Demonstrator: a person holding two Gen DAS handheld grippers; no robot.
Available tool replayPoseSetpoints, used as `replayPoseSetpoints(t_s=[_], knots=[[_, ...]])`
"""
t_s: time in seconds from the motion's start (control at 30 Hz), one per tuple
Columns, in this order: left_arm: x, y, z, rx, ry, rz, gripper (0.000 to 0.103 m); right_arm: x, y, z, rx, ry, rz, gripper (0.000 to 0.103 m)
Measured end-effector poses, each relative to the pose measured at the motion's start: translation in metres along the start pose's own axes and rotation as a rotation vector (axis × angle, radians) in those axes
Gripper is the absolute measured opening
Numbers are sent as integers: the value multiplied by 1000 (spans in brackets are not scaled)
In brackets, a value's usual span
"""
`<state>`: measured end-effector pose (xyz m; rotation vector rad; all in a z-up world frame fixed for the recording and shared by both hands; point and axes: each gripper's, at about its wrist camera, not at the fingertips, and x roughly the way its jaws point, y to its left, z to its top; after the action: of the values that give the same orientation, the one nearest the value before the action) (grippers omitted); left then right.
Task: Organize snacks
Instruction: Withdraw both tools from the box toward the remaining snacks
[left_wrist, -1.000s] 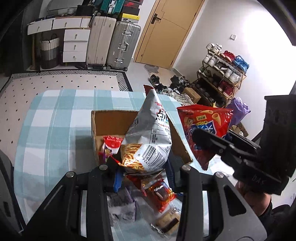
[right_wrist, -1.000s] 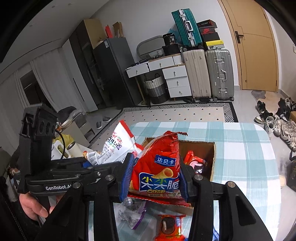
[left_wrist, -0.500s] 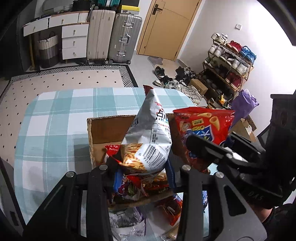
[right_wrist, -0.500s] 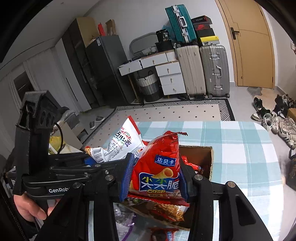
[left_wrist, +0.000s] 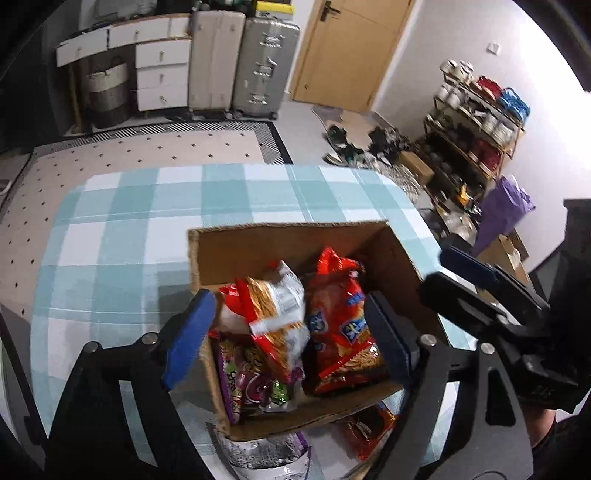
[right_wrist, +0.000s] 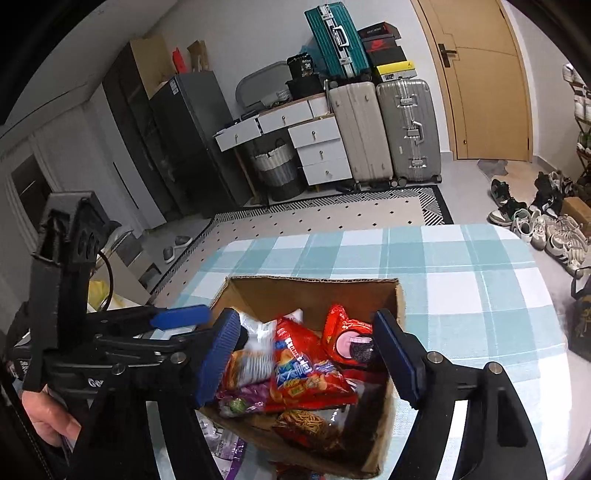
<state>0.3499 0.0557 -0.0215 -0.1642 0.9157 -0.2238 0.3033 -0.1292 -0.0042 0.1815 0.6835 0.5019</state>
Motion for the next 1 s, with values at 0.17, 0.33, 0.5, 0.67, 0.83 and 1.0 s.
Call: replayPoseSetpoints(t_s=[0.17,0.33,0.5,0.67,0.83,1.0], knots=[[-10,0,-4,5,-7,-3,81,-14,-2,1,5,-16,-3,76],[-28,-7,-13,17,-17,2,81,-33,2,0,0,-41,-6,79],[-53,-14,-24,17,-38,5,81,-55,13,-5,-15,-68,-13,80],[-80,-21,-39,22,-59,11,82,-81,28,-12,-41,-92,-13,84],[-107,-30,-57,36,-88,25,83,-107,40,-24,-52,-107,-7,84],[-129,-38,-73,47,-111,27,84,-130,50,-36,-57,-115,-13,84]])
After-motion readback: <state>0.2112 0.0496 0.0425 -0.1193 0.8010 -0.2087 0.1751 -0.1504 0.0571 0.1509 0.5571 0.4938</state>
